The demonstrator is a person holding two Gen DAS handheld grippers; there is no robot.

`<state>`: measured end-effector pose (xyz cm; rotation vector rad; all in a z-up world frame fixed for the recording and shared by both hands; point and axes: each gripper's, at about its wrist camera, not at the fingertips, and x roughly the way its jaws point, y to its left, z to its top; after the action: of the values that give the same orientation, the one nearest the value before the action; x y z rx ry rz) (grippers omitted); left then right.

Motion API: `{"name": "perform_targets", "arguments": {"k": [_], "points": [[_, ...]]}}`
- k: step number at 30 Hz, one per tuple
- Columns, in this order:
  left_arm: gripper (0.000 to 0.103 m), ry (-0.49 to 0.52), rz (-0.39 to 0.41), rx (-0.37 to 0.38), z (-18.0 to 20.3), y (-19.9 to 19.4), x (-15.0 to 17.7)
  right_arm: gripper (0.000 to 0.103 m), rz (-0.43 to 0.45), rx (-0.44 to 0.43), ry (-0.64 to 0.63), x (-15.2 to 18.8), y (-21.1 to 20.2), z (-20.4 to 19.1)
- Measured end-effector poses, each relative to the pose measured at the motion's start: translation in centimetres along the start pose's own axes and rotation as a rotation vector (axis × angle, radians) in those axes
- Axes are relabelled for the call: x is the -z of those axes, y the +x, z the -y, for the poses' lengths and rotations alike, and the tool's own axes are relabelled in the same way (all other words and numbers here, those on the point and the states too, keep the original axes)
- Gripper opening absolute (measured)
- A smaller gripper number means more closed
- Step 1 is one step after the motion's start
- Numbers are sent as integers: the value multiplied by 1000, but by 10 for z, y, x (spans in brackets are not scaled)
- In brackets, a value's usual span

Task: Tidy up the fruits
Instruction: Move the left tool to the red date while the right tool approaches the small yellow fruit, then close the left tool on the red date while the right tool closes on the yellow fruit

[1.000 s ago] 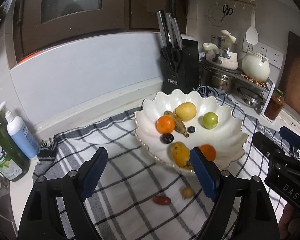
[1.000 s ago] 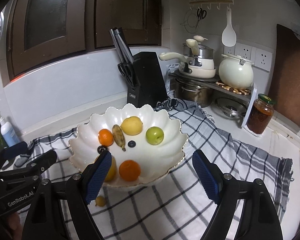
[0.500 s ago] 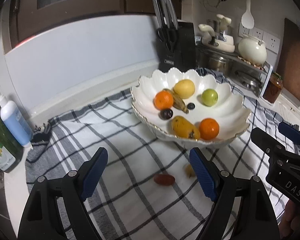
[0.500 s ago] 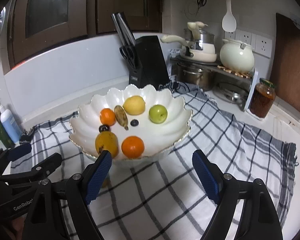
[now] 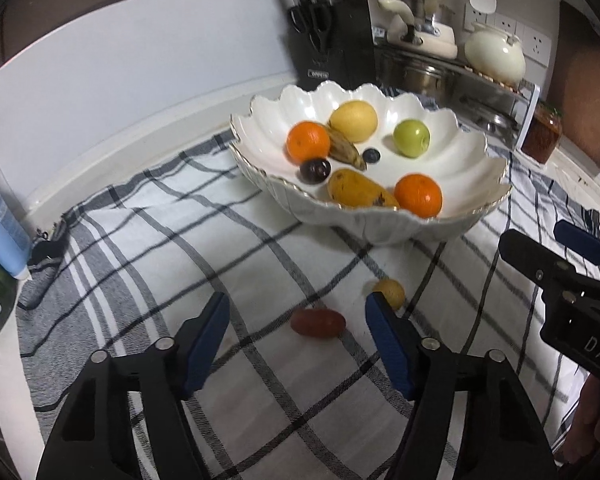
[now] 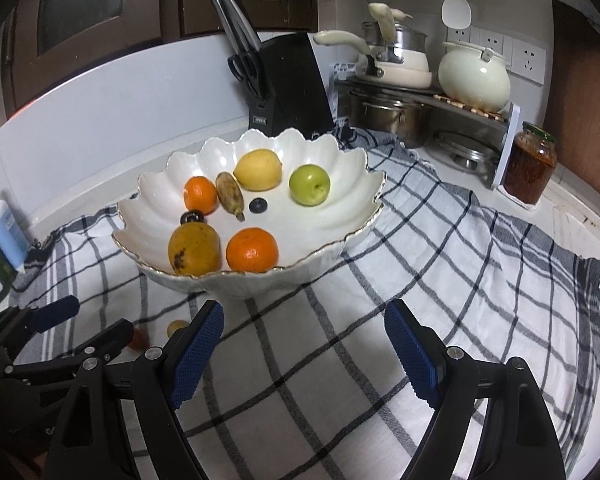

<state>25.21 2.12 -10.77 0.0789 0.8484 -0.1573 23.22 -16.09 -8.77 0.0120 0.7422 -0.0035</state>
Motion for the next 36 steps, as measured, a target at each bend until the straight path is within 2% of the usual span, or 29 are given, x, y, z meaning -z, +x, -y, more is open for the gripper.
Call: {"name": "perform_targets", "arguments": {"k": [7,19,24,36], "points": [[54,13,-33,17,2,15,4,83,-20,1,1,3,10,-1],[46,26,-67,44,7,29,8,83,-30,6,8,5,15,1],[34,22,-67,52,8,32,9,83,-33,7,7,5,16,2],[33,18,-35,43,1,15,6,83,-21,-2,4,3,9,0]]}}
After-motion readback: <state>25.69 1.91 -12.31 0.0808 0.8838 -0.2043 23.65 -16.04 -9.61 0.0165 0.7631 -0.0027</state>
